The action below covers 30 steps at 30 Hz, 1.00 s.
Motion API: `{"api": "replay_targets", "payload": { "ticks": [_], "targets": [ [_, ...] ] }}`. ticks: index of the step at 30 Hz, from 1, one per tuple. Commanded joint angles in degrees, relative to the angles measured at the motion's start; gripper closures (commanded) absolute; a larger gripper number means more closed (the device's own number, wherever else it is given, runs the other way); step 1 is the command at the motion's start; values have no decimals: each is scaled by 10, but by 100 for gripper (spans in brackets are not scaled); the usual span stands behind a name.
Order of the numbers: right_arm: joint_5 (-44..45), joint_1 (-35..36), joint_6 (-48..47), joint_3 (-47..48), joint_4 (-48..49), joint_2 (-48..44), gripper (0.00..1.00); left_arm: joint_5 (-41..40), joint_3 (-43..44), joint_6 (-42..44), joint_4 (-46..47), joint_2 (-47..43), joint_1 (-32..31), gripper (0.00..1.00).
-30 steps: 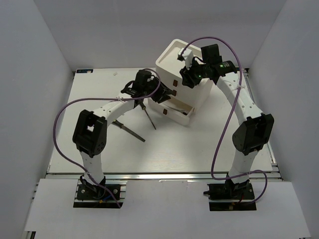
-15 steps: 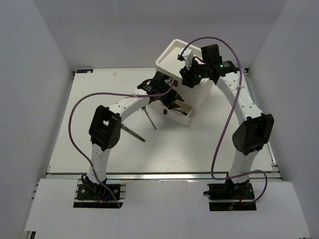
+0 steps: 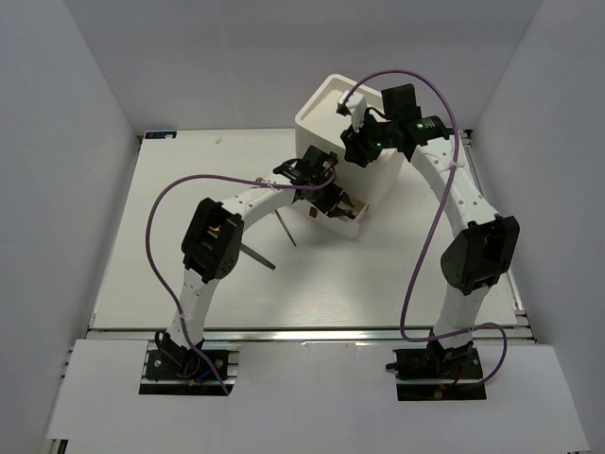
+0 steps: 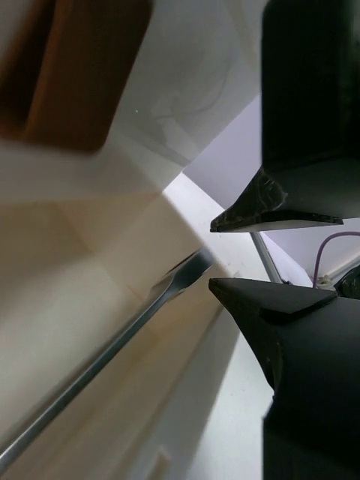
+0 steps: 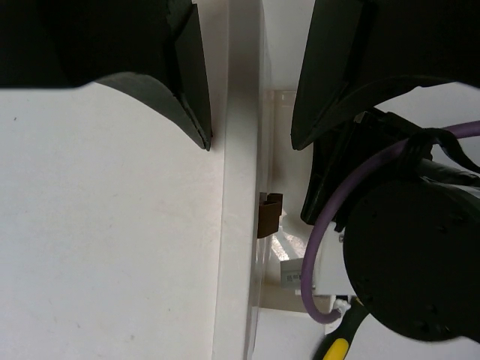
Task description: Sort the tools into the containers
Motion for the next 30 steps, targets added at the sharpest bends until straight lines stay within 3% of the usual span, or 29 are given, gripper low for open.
{"api": "replay_targets", "payload": {
  "ticks": [1, 19, 30],
  "targets": [
    [4, -1, 19, -27, -66, 15, 48, 12, 25, -8, -12, 0, -8, 60],
    [-4, -1, 21, -35, -62, 10, 48, 5, 36, -11, -35, 32, -14, 78],
    [-10, -1, 23, -38, -57, 9, 47, 2, 34, -6, -58, 46, -14, 83]
  ]
}}
